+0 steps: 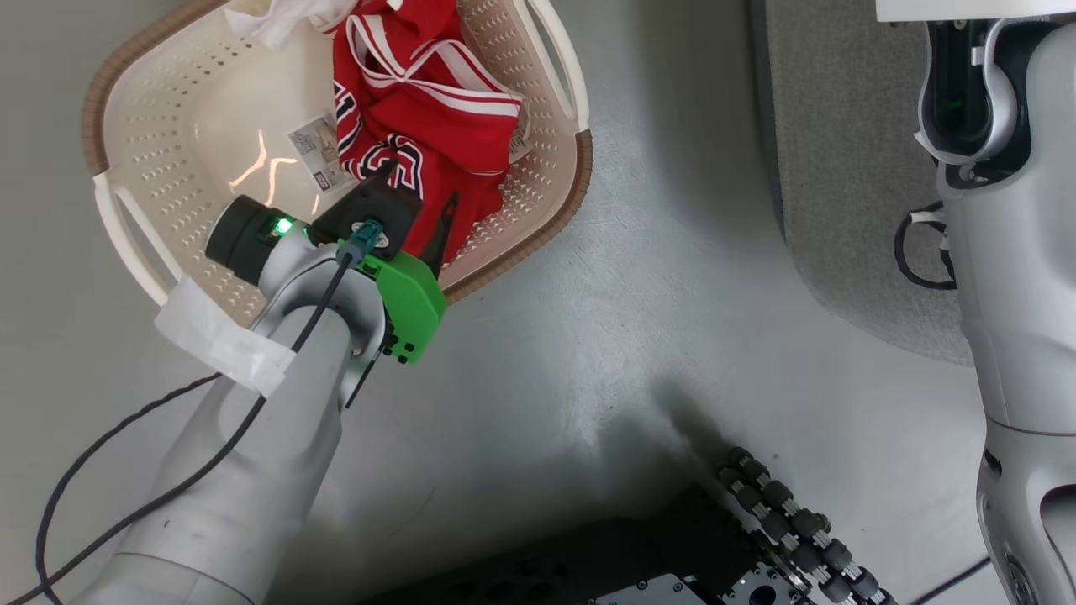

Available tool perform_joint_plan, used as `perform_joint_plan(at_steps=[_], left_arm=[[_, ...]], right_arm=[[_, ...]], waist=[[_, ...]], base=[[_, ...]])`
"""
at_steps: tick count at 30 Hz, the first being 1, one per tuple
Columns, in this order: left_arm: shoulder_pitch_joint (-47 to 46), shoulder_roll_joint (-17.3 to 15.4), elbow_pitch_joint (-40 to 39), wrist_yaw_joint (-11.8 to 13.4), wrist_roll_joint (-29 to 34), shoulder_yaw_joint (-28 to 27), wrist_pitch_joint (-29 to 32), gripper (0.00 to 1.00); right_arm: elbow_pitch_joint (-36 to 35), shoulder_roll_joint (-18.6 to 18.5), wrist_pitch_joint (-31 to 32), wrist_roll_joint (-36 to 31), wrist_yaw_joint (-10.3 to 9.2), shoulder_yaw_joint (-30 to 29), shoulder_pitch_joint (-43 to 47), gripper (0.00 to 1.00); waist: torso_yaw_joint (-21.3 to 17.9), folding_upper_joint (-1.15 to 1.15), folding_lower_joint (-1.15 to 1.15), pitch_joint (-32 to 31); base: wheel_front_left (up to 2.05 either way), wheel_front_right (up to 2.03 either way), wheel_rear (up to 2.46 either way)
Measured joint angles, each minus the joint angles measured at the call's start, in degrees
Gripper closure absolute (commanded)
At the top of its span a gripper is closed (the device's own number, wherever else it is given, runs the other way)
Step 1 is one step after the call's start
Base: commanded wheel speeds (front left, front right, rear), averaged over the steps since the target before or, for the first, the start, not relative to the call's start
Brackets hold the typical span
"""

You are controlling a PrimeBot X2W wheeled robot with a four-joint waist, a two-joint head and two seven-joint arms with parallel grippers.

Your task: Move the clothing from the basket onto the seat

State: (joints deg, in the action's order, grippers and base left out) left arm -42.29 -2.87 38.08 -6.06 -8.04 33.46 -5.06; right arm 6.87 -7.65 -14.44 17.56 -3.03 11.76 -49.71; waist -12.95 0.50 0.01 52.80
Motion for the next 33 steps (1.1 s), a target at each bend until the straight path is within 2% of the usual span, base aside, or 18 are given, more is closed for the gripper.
perform_joint_plan(at_steps=[12,19,32,33], left_arm=[[-3.8,-2.0,5.3,-0.2,1.3,-0.9,0.2,0.00],[-5.6,-3.2,8.7,1.6,2.4,-1.6,0.2,0.00],[-8.7,-3.3,13.3,2.1,2.8,-1.6,0.9,0.00],[-8.8,-3.3,13.6,2.1,2.8,-1.5,0.9,0.19]], right_arm=[[0.6,1.3,-0.1,0.0,0.52,0.5,-2.1,0.00],[1.2,1.7,-0.2,-0.2,0.57,0.2,-2.1,0.00],[0.9,2.6,-0.2,-0.5,1.04,-0.1,-2.8,0.00],[0.9,2.7,-0.2,-0.6,1.16,-0.1,-2.8,0.00]], waist=[[-2.4,0.00,0.00,2.8],[-3.2,0.00,0.00,3.8],[-4.3,0.00,0.00,5.2],[-4.3,0.00,0.00,5.3]], base=[[0.00,0.00,0.00],[0.00,0.00,0.00],[0.00,0.00,0.00],[0.00,0.00,0.00]])
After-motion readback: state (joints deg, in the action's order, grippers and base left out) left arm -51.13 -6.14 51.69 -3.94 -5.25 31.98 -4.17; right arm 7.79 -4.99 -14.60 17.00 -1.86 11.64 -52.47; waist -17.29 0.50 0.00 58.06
